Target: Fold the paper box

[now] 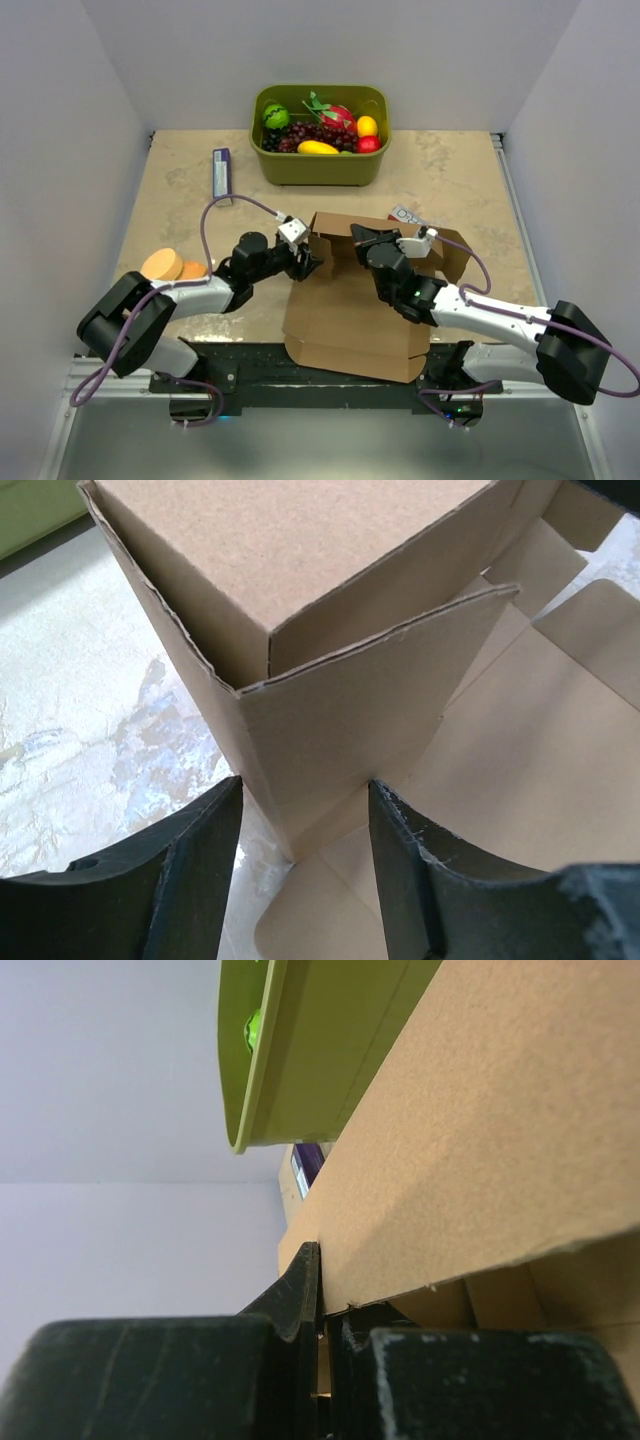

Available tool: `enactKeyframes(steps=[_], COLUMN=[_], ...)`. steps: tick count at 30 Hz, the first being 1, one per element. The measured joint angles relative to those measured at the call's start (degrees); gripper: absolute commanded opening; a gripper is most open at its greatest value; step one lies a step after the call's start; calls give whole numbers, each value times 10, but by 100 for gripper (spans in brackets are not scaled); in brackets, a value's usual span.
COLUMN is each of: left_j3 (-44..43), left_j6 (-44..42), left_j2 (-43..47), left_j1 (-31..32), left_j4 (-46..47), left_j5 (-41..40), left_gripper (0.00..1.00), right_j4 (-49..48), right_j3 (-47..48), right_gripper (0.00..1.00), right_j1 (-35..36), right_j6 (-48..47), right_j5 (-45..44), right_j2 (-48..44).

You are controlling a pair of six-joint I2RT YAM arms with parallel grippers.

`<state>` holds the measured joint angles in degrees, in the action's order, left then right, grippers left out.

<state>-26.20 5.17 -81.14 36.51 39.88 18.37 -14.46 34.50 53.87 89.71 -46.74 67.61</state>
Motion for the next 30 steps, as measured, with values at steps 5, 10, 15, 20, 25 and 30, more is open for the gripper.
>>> enactKeyframes(steps=[5,10,15,20,25,30], left_j3=[-11,-24,-34,-41,-43,-43], left_j6=[-4,-16,-29,-40,-44,-45], left_j2=[-20,-38,-50,-53,-59,-66], left_j1=[9,23,36,47,55,56], left_j4=[6,8,6,-2,4,20], left_j5=[-27,-61,-105,-149,-174,-185], left_gripper=[53,51,47,43,40,31], right_j4=[1,1,2,3,3,3], right_j3=[2,4,6,9,10,10], right_gripper=[0,0,0,0,0,0], right_j1=[0,-3,-3,-3,-4,-7], right_j6=[-2,-2,-4,-5,-4,-4], right_j5=[2,3,8,13,13,14], right_j2=[1,2,2,3,6,6])
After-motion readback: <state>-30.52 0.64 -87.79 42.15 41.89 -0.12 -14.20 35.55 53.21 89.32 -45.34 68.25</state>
